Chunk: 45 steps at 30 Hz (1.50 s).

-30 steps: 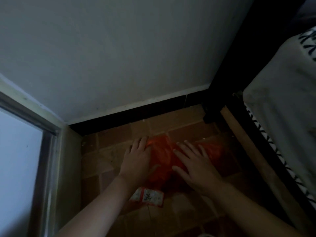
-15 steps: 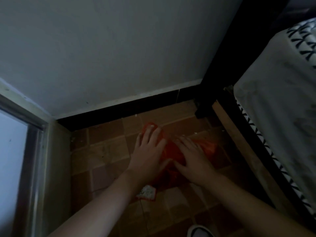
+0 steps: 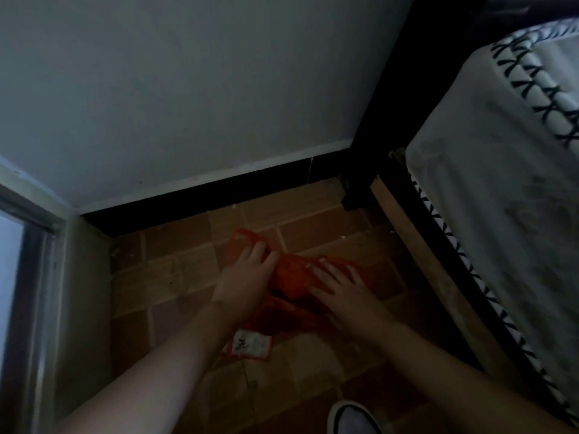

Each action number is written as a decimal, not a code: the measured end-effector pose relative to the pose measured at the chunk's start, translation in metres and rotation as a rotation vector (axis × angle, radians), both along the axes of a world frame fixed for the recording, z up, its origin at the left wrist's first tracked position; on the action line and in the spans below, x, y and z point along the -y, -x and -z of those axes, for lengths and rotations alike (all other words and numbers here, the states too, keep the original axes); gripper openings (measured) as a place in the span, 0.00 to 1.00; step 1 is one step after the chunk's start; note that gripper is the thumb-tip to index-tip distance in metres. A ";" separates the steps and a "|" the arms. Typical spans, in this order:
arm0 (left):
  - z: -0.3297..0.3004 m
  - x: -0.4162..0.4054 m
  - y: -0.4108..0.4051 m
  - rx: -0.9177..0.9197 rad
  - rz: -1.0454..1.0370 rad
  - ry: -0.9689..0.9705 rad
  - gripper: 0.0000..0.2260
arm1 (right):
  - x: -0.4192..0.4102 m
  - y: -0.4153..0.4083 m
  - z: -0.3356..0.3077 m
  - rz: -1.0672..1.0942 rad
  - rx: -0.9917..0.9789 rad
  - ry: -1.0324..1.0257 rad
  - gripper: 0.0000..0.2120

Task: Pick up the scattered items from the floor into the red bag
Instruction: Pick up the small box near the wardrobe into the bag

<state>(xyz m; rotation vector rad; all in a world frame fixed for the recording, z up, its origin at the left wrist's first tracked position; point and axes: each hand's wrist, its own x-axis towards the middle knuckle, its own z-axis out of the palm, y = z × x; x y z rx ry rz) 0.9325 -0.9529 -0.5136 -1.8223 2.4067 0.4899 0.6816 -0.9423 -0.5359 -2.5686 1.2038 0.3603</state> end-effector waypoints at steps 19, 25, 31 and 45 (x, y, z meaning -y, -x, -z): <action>-0.003 0.004 -0.090 0.264 -0.303 0.165 0.23 | 0.092 -0.066 -0.007 0.156 -0.092 0.128 0.57; 0.006 0.000 -0.068 0.211 -0.423 -0.202 0.26 | 0.088 -0.081 0.018 0.246 -0.011 -0.083 0.59; -0.039 0.015 -0.018 0.417 -0.256 -0.091 0.17 | 0.079 -0.067 0.027 0.233 0.131 -0.021 0.60; 0.037 0.002 -0.060 0.278 -0.232 -0.298 0.49 | 0.062 -0.045 0.042 0.222 0.094 -0.070 0.70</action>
